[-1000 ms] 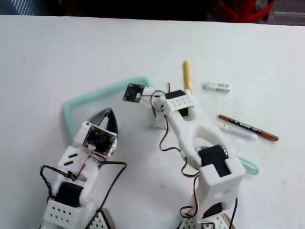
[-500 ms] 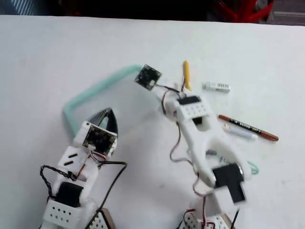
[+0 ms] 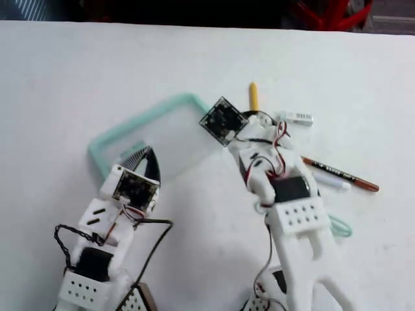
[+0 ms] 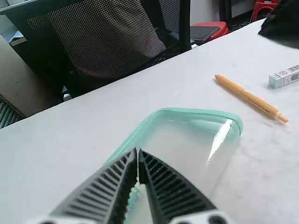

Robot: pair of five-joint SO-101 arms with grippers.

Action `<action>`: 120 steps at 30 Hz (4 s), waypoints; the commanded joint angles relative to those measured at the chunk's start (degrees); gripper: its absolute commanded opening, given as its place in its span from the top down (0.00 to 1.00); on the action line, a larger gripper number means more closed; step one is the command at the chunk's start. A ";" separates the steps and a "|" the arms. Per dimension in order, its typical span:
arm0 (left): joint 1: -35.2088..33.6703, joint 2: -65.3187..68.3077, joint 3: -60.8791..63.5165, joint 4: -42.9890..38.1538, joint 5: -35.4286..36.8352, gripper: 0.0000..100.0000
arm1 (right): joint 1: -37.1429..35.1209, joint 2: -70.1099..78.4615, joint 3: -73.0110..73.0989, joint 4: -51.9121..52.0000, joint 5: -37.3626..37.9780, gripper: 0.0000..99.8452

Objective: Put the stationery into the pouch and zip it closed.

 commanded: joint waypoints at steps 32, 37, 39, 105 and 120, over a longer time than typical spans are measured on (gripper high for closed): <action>-25.45 0.40 -18.64 18.55 6.15 0.94 | -0.13 86.46 -102.07 52.88 -37.27 0.75; -25.45 1.27 -30.86 29.01 4.13 0.94 | -1.54 93.14 -113.49 59.30 -37.27 0.75; -25.45 5.23 -36.22 30.95 2.81 0.94 | -1.54 95.96 -115.78 60.26 -37.27 0.75; -3.03 165.23 -163.52 71.21 -26.46 0.97 | 0.75 99.21 -117.80 66.59 -37.19 0.79; -15.08 111.25 -110.15 67.25 -28.31 0.97 | -0.13 96.40 -117.27 69.85 -34.81 0.79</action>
